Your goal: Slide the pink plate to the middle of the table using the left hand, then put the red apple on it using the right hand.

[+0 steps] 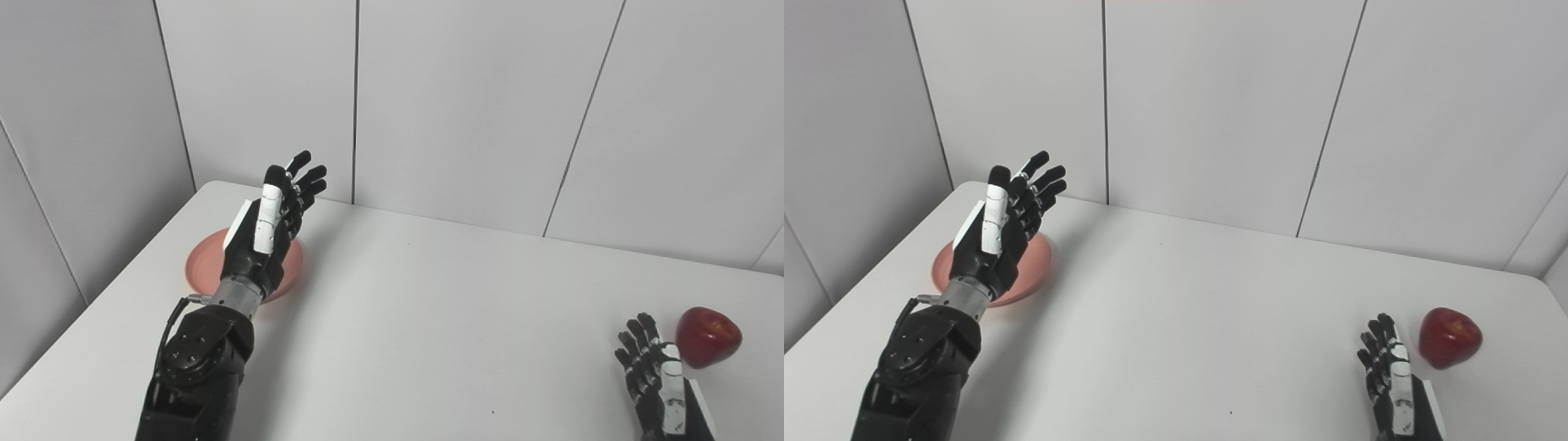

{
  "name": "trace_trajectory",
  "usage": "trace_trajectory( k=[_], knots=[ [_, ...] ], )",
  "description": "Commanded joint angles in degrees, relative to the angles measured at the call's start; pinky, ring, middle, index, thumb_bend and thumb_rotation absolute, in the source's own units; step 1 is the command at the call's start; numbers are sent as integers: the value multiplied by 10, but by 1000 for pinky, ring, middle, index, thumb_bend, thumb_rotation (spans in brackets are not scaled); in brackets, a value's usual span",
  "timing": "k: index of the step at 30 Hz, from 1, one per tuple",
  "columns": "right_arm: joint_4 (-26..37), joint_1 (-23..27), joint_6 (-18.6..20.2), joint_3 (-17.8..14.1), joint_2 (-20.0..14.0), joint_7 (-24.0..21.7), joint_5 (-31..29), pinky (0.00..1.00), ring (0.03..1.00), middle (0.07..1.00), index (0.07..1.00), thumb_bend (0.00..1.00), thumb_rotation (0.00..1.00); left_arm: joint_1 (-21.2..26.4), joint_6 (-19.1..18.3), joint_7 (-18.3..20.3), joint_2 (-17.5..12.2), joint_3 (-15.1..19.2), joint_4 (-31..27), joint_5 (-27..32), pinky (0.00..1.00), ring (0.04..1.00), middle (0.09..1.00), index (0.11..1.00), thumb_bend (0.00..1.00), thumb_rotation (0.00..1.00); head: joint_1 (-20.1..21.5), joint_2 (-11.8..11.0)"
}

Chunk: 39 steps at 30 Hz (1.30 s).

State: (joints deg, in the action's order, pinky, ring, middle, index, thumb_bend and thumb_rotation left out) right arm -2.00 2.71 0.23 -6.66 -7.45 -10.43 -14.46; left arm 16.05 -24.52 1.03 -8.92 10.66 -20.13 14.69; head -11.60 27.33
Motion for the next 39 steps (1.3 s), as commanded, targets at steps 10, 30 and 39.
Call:
trace_trajectory(
  k=[10,30,39],
  knots=[
    [-18,-21,-16,7,18,-2,-3,1000,977,976,977,850,1000,77,38,31,-71,41,75,32,891,861,846,839,1000,972,0,1],
    [-18,-20,-13,6,17,-1,-4,1000,978,978,977,858,1000,139,124,95,-157,87,276,53,879,846,827,828,1000,959,-3,2],
    [-23,-20,-15,7,12,-5,-3,1000,983,984,984,854,1000,154,154,96,-176,89,355,45,883,846,818,848,1000,937,-7,0]
  ],
)
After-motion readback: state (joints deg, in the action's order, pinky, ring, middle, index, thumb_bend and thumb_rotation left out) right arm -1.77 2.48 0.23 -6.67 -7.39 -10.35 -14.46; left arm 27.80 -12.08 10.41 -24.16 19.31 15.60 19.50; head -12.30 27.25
